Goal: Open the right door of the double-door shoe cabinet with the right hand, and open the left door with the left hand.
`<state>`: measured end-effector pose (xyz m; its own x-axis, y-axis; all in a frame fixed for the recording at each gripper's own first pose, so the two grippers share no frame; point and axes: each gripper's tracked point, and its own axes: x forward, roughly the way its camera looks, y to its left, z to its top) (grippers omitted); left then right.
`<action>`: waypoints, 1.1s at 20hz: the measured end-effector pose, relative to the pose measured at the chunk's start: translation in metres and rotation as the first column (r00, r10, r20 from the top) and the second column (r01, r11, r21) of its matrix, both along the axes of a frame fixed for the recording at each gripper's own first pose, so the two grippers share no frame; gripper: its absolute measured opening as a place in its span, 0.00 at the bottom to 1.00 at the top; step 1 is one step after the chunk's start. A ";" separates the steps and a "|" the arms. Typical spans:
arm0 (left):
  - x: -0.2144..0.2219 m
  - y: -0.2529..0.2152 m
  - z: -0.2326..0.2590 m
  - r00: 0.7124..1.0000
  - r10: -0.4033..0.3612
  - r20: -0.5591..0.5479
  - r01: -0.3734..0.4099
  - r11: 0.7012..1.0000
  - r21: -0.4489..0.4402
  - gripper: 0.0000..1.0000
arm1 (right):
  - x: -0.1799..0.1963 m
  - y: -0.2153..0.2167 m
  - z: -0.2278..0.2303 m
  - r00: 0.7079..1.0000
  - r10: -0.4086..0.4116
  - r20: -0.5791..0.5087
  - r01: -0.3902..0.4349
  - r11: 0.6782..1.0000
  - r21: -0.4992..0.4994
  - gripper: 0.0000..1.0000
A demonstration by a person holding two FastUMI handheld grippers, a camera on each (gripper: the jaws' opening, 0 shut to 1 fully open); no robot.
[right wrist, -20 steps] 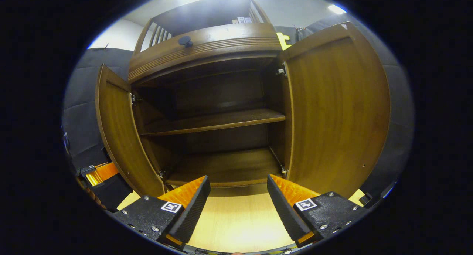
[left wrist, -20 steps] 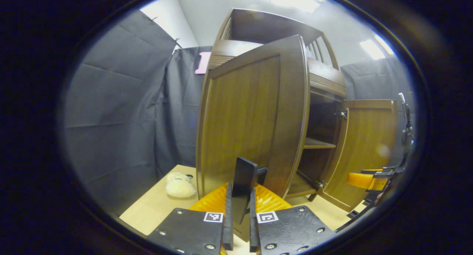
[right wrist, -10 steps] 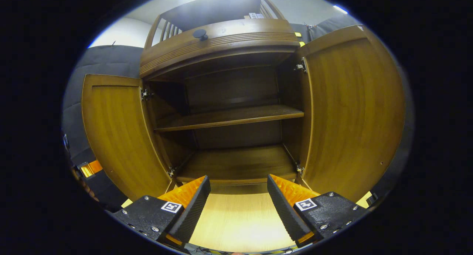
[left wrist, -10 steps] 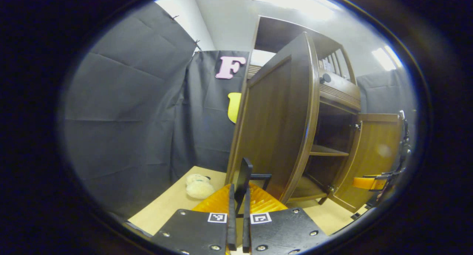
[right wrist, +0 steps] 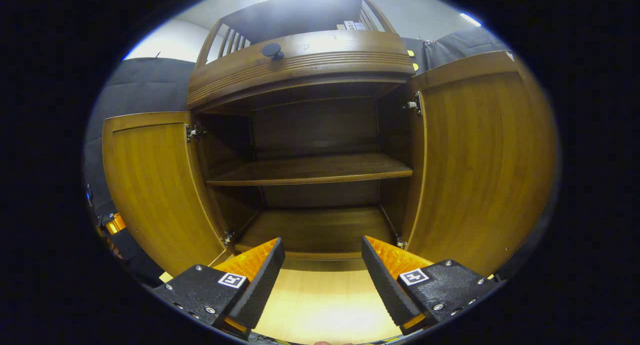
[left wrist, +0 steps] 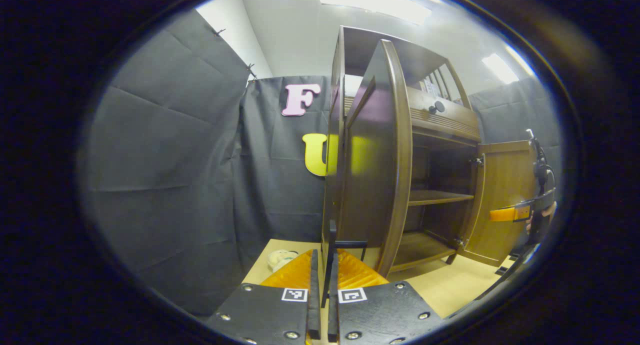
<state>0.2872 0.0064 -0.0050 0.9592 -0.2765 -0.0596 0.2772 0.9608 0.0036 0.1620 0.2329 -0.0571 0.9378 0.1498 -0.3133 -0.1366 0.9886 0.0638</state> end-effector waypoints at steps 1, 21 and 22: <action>0.001 0.000 0.000 1.000 -0.007 -0.001 0.007 1.000 -0.007 0.03 | 0.001 -0.002 0.000 1.000 -0.001 -0.012 0.001 1.000 -0.008 0.96; -0.073 0.023 0.041 0.918 0.395 0.037 -0.389 0.914 -0.118 0.09 | -0.038 -0.066 0.020 0.993 0.099 0.069 -0.097 0.995 -0.034 0.95; -0.073 0.011 0.047 0.927 0.373 0.046 -0.364 0.922 -0.132 0.12 | -0.042 -0.069 0.025 0.991 0.103 0.082 -0.101 0.994 -0.030 0.92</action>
